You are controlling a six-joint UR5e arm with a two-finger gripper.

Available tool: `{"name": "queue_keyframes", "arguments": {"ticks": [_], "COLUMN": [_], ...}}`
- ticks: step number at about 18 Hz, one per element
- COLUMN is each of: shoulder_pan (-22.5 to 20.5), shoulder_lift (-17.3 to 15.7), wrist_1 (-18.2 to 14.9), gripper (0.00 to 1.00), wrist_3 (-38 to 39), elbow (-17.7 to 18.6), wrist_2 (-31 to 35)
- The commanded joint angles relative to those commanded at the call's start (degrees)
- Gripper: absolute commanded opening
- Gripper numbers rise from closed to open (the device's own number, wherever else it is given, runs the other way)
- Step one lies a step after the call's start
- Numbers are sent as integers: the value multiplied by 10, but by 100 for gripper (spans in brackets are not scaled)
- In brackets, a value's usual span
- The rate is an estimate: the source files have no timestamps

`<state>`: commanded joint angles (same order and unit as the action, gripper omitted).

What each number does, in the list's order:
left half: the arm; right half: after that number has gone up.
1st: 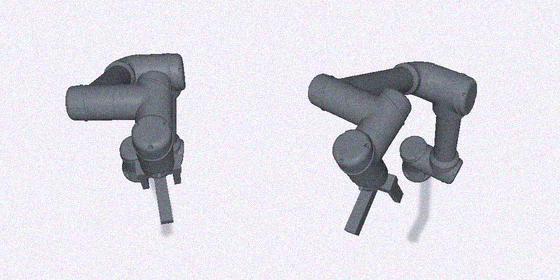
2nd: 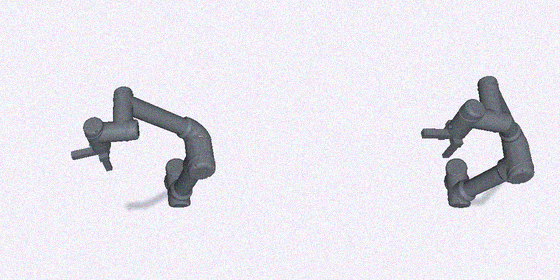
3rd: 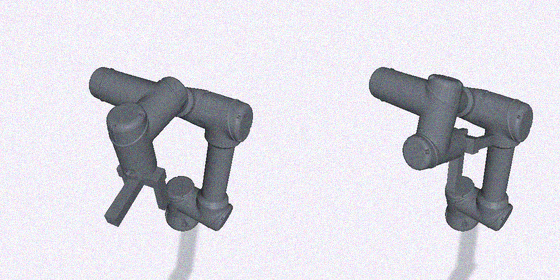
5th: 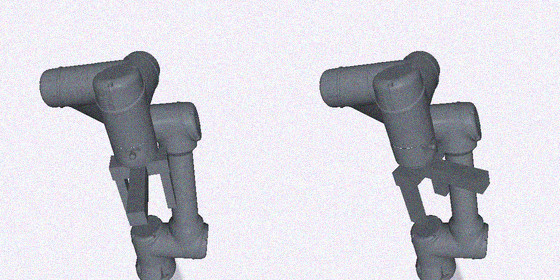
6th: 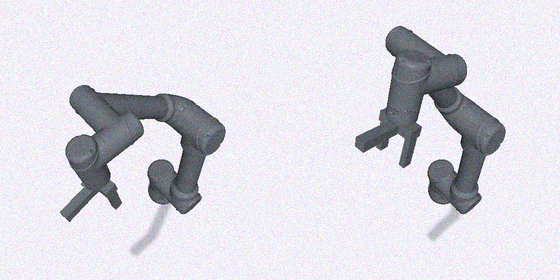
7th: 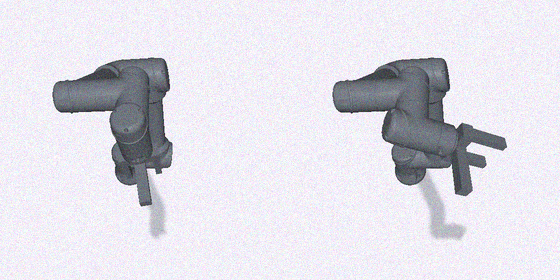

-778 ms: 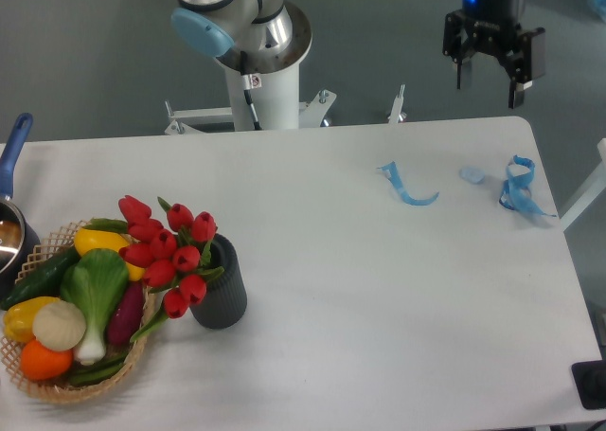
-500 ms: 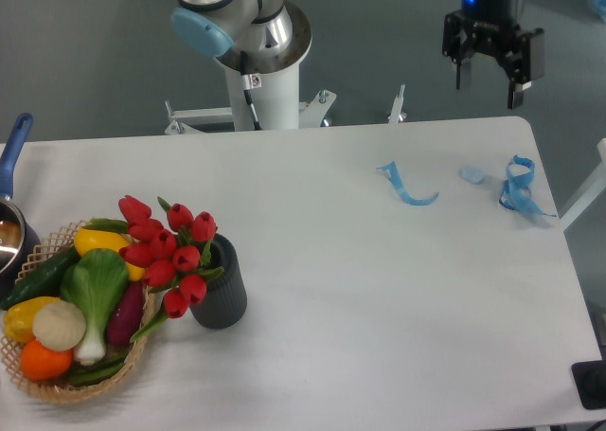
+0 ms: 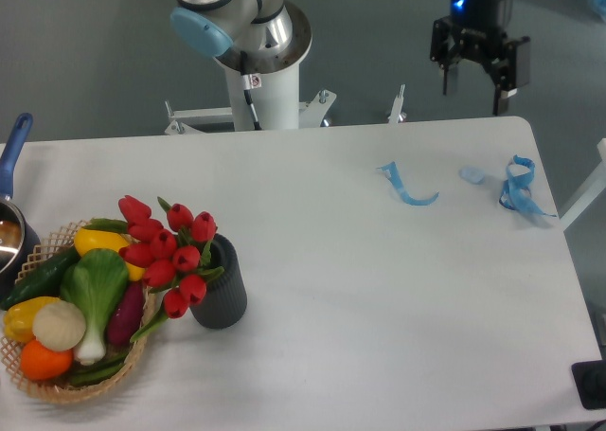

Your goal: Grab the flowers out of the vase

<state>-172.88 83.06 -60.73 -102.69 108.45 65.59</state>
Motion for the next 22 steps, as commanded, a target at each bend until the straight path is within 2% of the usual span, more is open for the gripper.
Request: {"name": "queue_keyframes", "arguments": {"ticks": [3,8,9,11,13,18,22], "shoulder_pan": [6,41,49,69,93,151,192], "shoulder_lift": [1,9,11,19,32,59,61], "wrist_1": [-1,5,11,46,75,77,77], "gripper": [100,100,100,100,100,100,100], "wrist_3": [70,150,179,233,246,255,281], "elbow": [10,21,27,38,42,42,47], "wrist_2": [-57,-80,-96,-127,-145,-165,-166]}}
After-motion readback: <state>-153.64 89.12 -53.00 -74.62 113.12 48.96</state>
